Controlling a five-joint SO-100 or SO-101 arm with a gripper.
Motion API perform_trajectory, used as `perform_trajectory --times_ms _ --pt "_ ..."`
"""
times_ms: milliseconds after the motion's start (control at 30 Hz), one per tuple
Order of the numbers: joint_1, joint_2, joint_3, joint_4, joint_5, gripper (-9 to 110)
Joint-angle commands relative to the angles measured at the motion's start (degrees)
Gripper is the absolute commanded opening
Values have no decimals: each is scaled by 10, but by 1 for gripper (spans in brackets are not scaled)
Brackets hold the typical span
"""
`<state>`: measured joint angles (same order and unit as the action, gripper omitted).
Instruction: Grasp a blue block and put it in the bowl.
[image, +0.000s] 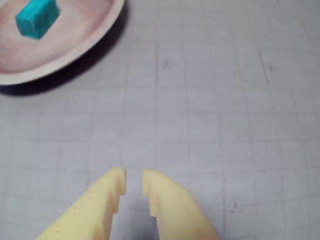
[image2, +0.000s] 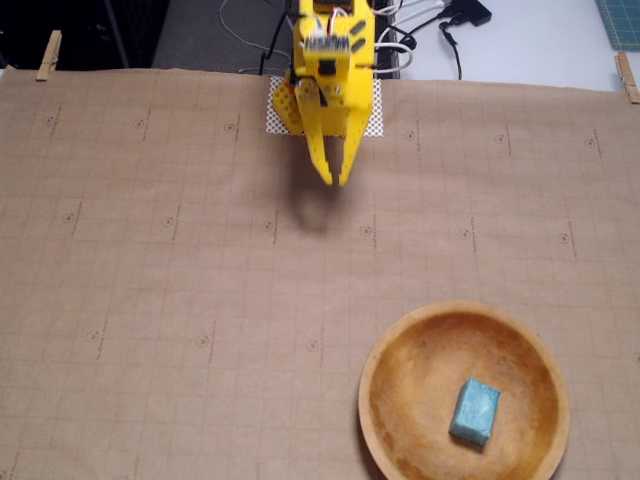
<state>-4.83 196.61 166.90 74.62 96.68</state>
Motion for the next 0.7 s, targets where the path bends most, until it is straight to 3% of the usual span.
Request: perform_trajectory --times_ms 0,667 --pt "1 4 16 -6 -5 2" --pt "3 4 122 20 -7 2"
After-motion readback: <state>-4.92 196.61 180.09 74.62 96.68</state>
